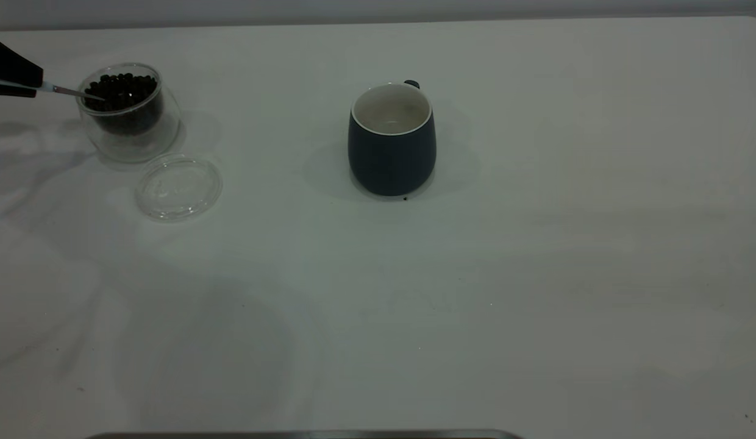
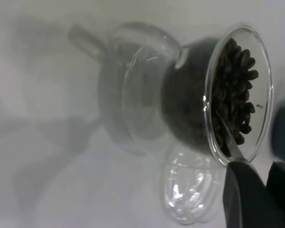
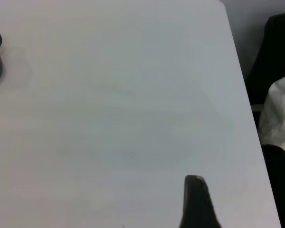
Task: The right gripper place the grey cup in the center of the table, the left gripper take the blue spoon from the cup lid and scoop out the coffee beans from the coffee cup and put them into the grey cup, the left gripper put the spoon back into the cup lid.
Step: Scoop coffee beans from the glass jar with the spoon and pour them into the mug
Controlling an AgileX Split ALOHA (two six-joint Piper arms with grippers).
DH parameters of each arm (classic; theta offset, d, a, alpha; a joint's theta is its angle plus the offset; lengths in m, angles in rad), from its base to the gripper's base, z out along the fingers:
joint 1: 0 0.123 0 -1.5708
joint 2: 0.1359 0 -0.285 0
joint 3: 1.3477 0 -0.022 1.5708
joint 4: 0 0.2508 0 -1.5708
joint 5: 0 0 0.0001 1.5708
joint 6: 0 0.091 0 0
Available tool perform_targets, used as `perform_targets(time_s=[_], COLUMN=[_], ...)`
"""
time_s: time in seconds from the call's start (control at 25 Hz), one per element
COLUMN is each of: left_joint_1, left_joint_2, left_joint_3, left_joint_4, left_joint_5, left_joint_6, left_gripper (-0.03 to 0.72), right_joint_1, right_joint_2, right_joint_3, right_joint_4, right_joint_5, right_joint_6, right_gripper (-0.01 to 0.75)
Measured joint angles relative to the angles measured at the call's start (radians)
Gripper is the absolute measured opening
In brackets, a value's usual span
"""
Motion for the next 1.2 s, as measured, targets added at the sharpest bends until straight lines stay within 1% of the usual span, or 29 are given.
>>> perform_targets(time_s=[0.2, 0.36, 0.56, 0.8, 0.96, 1.2], left_joint_1=[0.000, 0.000, 0.002, 0.041, 0.068, 0.086], left_joint_2=[0.000, 0.000, 0.000, 0.001, 0.005, 0.005], left_joint_3=[0.000, 0.000, 0.000, 0.000, 0.000, 0.000], left_joint_4=[0.000, 0.000, -0.005, -0.044, -0.057, -0.072], left_joint_5=[0.018, 0.052, 0.062, 0.074, 0.104, 0.138], left_joint_6=[-0.113, -0.133, -0.143, -0.152, -0.153, -0.143], left_gripper=[0.122, 0.122, 0.122, 0.122, 0.122, 0.122], right_joint_1=[0.000, 0.000, 0.000, 0.000, 0.000, 0.000], right_joint_2=[0.000, 0.000, 0.000, 0.000, 0.000, 0.000], right_joint_3=[0.000, 0.000, 0.000, 0.000, 0.000, 0.000], right_joint_4=[0.000, 0.000, 0.000, 0.000, 0.000, 0.000], right_joint_5=[0.000, 0.000, 0.000, 0.000, 0.000, 0.001], right_joint_6=[0.000, 0.000, 0.000, 0.000, 0.000, 0.000], right_gripper=[0.459, 0.459, 0.459, 0.459, 0.459, 0.459])
